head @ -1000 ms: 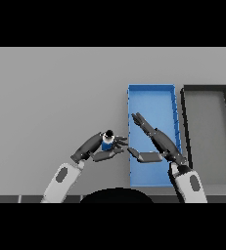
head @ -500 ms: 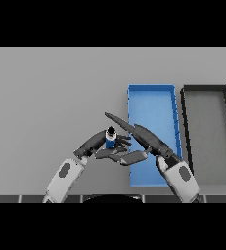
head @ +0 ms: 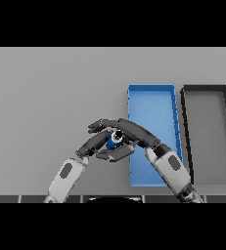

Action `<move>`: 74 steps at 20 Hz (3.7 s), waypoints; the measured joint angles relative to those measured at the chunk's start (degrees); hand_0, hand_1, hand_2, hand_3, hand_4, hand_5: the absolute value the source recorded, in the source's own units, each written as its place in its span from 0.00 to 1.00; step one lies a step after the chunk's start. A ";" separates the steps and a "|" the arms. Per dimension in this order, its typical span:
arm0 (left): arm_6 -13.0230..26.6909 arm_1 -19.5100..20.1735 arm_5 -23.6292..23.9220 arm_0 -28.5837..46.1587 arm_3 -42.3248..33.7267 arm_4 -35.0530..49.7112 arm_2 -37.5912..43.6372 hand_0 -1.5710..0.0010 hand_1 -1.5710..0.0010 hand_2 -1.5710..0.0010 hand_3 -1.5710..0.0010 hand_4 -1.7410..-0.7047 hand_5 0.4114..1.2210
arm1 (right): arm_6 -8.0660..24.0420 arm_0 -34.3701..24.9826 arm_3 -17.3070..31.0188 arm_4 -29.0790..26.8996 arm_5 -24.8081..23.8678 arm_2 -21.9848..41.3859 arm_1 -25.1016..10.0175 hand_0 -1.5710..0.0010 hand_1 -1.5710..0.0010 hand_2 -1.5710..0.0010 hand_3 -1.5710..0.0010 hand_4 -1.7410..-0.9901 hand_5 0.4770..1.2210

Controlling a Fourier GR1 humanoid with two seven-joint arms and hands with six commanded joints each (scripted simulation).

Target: Pick up the blue pipe and place it into the blue bin.

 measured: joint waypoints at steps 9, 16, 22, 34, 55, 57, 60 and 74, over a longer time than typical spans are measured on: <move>-1.10 -2.15 -1.58 1.05 0.35 1.18 1.54 0.00 0.00 0.00 0.08 0.02 1.00 | -1.17 -0.25 2.07 -1.51 -1.52 1.75 2.50 0.07 0.07 0.07 0.14 0.08 0.75; -1.26 -1.79 -0.80 1.23 -1.01 0.28 1.41 0.00 0.00 0.00 0.09 0.01 1.00 | -4.58 0.69 1.73 0.21 -3.95 3.18 2.78 0.02 0.02 0.01 0.03 0.02 0.95; -4.50 0.68 -3.73 0.03 -0.27 -3.49 1.69 0.62 0.65 0.66 0.70 0.52 1.00 | -4.55 1.22 0.36 1.84 -5.50 3.58 3.13 0.00 0.00 0.00 0.01 0.00 0.99; 3.90 0.17 -3.11 1.28 -0.82 -4.44 2.14 0.97 0.98 0.98 0.98 0.78 0.10 | -5.45 0.55 1.14 1.65 -7.78 2.91 4.68 0.00 0.00 0.00 0.00 0.00 1.00; 5.76 1.06 -3.42 1.51 -0.81 -5.19 2.14 1.00 1.00 1.00 1.00 0.83 0.00 | 2.47 -23.72 14.55 -16.97 -19.85 -26.05 -14.72 0.00 0.00 0.00 0.00 0.00 1.00; 5.22 1.97 -3.62 1.11 -1.39 -5.11 2.57 1.00 1.00 1.00 1.00 0.84 0.00 | 3.15 -20.06 15.00 -17.28 -19.50 -27.56 -16.35 0.00 0.00 0.00 0.00 0.00 1.00; 4.52 2.03 -3.53 2.23 -1.29 -5.85 1.79 1.00 1.00 1.00 1.00 0.85 0.01 | 3.98 -12.22 12.38 -17.26 -20.65 -28.12 -16.59 0.00 0.00 0.00 0.00 0.00 1.00; 5.90 1.55 -3.31 3.45 -2.14 -5.11 1.43 1.00 1.00 1.00 1.00 0.83 0.01 | 4.57 15.47 4.86 -20.69 -45.32 -9.62 -28.86 0.00 0.00 0.00 0.28 0.00 1.00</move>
